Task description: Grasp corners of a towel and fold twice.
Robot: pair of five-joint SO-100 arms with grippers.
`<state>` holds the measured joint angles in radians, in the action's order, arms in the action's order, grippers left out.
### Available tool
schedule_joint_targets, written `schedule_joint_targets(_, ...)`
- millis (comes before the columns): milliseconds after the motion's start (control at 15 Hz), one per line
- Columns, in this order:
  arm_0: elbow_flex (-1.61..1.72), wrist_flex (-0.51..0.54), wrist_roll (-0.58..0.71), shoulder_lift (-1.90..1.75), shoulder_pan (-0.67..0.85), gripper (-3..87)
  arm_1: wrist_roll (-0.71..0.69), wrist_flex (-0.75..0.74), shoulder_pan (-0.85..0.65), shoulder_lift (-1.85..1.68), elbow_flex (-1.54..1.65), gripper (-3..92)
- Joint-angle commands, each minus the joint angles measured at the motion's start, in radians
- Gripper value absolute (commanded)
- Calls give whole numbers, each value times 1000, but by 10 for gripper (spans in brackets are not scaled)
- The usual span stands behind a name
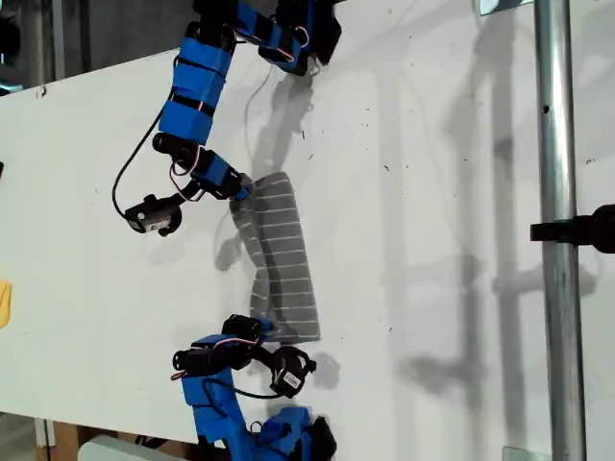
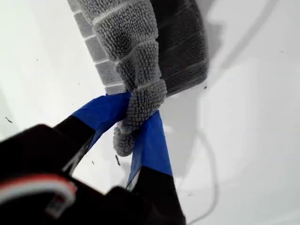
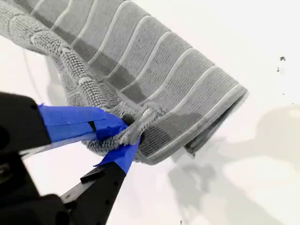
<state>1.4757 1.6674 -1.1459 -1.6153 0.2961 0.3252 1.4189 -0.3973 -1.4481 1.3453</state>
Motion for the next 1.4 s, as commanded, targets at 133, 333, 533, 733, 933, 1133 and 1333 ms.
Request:
schedule_joint_targets(133,32,15,40,-89,54,-29,-34,8,-15,-54,-78,-3)
schedule_joint_targets(333,103,-8,-95,-87,-58,-29,38,-86,97,-18,54,-3)
schedule_joint_targets(533,144,-18,-256,-83,-170,-28,101,-117,160,54,103,-3)
schedule_joint_targets(733,213,-84,-350,-75,-198,-18,120,-140,137,83,135,-3)
schedule_joint_targets(933,298,-175,-334,-17,-143,17,103,-156,72,126,135,-3)
schedule_joint_targets(1133,290,-198,-305,64,-97,29,81,-164,8,156,138,-3)
schedule_joint_targets(1333,291,-199,-288,101,-66,76,75,-167,-9,178,138,-3)
